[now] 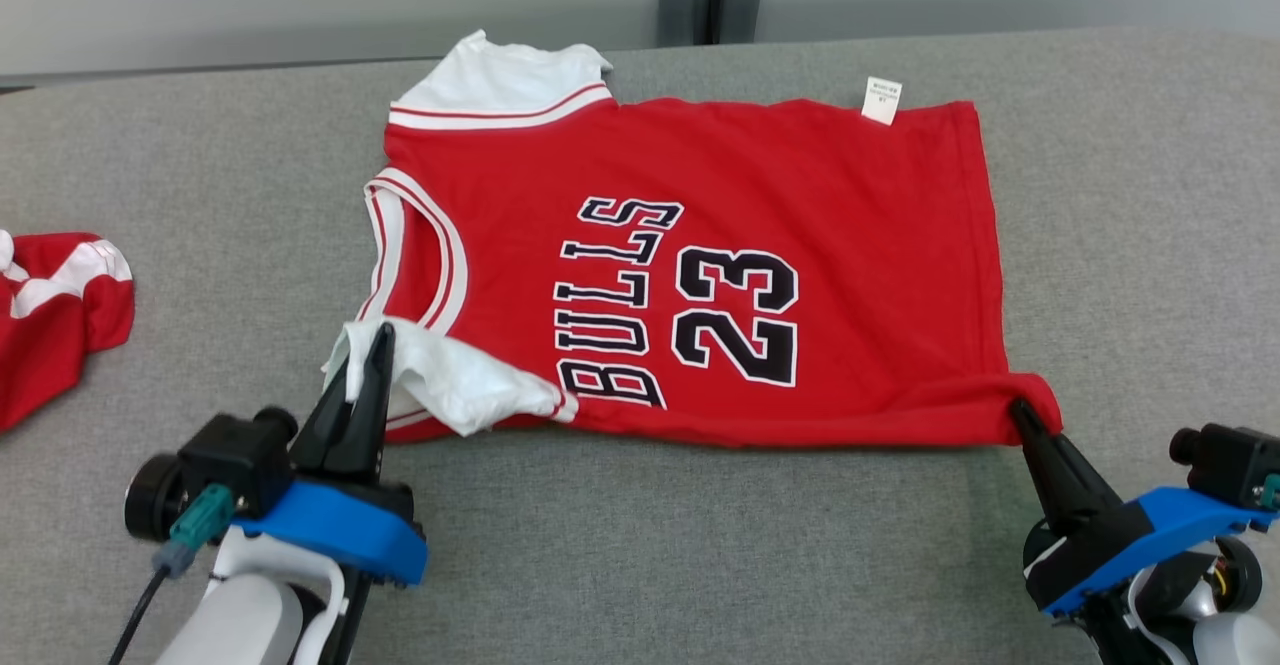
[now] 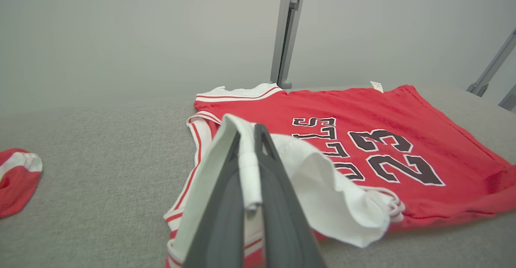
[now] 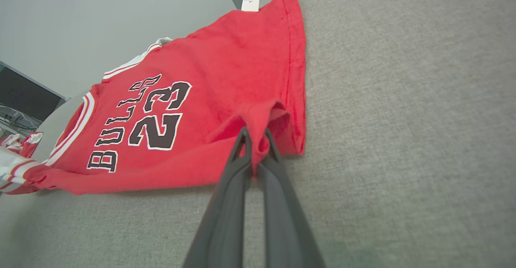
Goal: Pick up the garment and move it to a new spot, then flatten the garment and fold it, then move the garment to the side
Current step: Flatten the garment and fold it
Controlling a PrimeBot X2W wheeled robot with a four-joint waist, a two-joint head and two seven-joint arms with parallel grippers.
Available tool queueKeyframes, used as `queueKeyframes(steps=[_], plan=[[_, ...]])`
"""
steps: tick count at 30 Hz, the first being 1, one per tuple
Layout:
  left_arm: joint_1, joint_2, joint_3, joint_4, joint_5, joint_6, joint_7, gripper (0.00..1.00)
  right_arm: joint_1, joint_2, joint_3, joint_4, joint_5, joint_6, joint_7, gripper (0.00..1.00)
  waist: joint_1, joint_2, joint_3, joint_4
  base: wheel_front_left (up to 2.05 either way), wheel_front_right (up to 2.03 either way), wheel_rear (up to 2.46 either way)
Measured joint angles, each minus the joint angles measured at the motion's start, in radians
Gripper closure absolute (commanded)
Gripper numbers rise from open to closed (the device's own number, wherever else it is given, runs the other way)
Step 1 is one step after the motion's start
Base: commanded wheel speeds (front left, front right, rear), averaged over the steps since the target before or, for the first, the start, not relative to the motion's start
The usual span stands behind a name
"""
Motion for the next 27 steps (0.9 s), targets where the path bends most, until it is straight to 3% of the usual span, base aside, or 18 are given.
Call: queueKeyframes(steps=[14,16,17,18,19,20,21,27], plan=[[-0.221,-0.029,-0.028,0.195,0.023,-0.066,-0.005,1.00,-0.131,-0.018,0.005,0.060,0.010,0.000,0.012,1.00,0.0000,0.0000,0.085,-0.002,0.00,0.00,0.00],[-0.241,-0.031,-0.031,0.221,0.023,-0.073,-0.007,1.00,-0.143,-0.020,0.009,0.064,0.008,0.000,0.005,0.69,0.0001,0.0000,0.091,-0.004,0.00,0.00,0.00],[-0.249,-0.033,-0.033,0.235,0.024,-0.073,-0.009,1.00,-0.149,-0.020,0.011,0.065,0.007,0.000,-0.003,0.69,0.0000,0.0000,0.093,-0.004,0.00,0.00,0.00],[-0.256,-0.036,-0.037,0.245,0.027,-0.073,-0.014,0.92,-0.154,-0.020,0.011,0.065,0.007,0.000,-0.008,0.00,0.0001,0.0000,0.094,-0.004,0.00,0.00,0.00],[-0.263,-0.040,-0.039,0.256,0.031,-0.073,-0.019,0.44,-0.157,-0.021,0.012,0.066,0.007,0.000,-0.010,0.00,0.0000,0.0000,0.094,-0.004,0.00,0.00,0.00],[-0.268,-0.045,-0.041,0.263,0.033,-0.073,-0.024,0.07,-0.157,-0.022,0.012,0.066,0.006,0.000,-0.018,0.00,0.0000,0.0000,0.094,-0.004,0.00,0.00,0.00],[-0.272,-0.051,-0.041,0.270,0.033,-0.073,-0.033,0.00,-0.157,-0.027,0.012,0.065,0.002,0.000,-0.024,0.00,0.0000,0.0000,0.093,-0.003,0.00,0.00,0.00],[-0.272,-0.063,-0.033,0.299,0.031,-0.072,-0.068,0.00,-0.135,-0.053,0.003,0.061,-0.022,0.000,-0.039,0.00,0.0000,-0.0001,0.071,0.006,0.00,0.00,0.00]])
